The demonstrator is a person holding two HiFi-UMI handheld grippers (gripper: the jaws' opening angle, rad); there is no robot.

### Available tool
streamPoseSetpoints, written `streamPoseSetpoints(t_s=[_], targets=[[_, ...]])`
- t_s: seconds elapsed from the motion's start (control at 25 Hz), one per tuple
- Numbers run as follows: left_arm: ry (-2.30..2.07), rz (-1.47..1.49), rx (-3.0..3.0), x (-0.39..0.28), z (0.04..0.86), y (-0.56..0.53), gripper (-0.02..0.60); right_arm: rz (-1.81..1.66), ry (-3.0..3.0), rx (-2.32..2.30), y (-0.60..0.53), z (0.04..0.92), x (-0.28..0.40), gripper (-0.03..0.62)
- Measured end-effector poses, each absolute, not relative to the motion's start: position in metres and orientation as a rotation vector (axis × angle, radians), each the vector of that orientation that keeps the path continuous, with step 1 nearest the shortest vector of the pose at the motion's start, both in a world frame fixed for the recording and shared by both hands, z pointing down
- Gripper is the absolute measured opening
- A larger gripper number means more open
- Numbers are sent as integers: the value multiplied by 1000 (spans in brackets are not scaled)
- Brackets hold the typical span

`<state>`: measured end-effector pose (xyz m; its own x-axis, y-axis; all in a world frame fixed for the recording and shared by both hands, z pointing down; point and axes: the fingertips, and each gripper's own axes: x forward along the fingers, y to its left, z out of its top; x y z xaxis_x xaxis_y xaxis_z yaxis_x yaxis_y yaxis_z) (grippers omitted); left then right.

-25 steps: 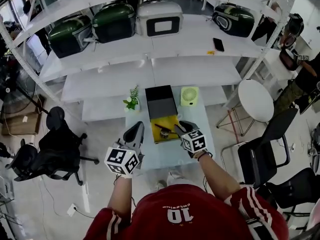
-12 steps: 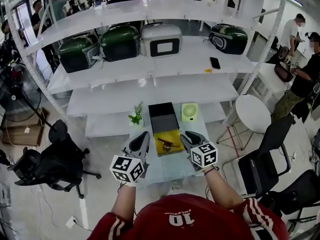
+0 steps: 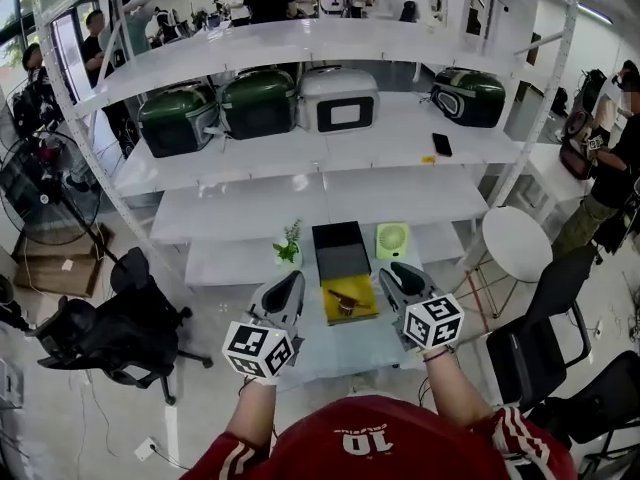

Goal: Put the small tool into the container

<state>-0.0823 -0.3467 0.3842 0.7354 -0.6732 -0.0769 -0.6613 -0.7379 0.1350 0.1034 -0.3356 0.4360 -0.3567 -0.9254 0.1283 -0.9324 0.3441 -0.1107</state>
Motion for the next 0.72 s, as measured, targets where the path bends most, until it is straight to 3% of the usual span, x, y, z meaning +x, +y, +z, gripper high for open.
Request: streamPoseSetpoints(t_s=[0.72], targets=[[-1270, -272, 2880, -123, 332, -333, 0, 24, -2623, 1916, -302, 330, 114, 98]])
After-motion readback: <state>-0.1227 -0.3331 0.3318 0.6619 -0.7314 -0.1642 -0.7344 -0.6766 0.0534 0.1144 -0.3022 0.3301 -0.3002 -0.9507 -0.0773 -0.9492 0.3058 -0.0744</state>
